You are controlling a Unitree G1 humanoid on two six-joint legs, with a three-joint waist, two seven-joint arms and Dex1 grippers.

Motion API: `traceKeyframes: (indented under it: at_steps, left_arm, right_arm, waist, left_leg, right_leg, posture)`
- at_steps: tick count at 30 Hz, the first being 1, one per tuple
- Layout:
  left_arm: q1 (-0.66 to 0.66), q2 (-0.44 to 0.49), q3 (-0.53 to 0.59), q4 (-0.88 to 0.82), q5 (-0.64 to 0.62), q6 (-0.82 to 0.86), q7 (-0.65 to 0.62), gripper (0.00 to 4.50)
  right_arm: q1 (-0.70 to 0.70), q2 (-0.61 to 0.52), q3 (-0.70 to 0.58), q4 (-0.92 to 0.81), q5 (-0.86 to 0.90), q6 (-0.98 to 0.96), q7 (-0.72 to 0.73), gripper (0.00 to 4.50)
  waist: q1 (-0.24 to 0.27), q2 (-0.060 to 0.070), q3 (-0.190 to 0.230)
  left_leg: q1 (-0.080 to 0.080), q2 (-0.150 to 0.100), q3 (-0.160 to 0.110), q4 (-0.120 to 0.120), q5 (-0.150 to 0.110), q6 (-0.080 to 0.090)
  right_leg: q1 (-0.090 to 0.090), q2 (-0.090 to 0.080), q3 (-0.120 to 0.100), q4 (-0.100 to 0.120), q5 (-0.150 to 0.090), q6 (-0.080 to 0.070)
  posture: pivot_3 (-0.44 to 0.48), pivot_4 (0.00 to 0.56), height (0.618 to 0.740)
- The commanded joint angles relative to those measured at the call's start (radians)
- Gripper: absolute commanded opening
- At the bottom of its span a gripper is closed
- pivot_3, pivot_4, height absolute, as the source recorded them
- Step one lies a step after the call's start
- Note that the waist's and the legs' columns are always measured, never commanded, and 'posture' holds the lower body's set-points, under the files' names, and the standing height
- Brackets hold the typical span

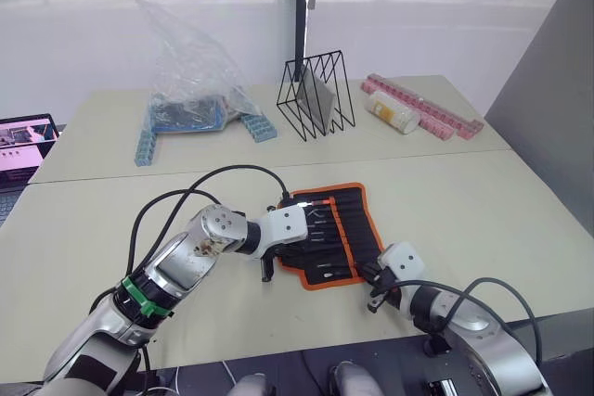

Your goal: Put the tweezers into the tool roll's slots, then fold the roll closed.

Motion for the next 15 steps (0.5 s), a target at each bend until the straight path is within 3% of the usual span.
traceKeyframes:
  at_steps: [1,15]
  left_arm:
    - [-0.005,0.005,0.01,-0.05,0.007,0.004,-0.016,0.06]
    - [-0.024,0.038,-0.023,-0.065,0.038,0.03,-0.07,0.06]
  right_arm:
    - [0.017,0.005,0.029,0.048,-0.015,0.046,-0.007,0.0]
    - [0.02,0.013,0.034,0.051,-0.019,0.04,-0.016,0.0]
  waist:
    - [-0.001,0.0,0.0]
    - [-0.002,0.0,0.0]
  left_leg:
    - [0.0,0.0,0.0,0.001,0.0,0.0]
    - [0.0,0.0,0.0,0.003,0.0,0.001]
  right_leg:
    - [0.0,0.0,0.0,0.0,0.0,0.0]
    - [0.0,0.0,0.0,0.002,0.0,0.0]
  posture:
    - [0.0,0.15,0.724]
    - [0.0,0.15,0.724]
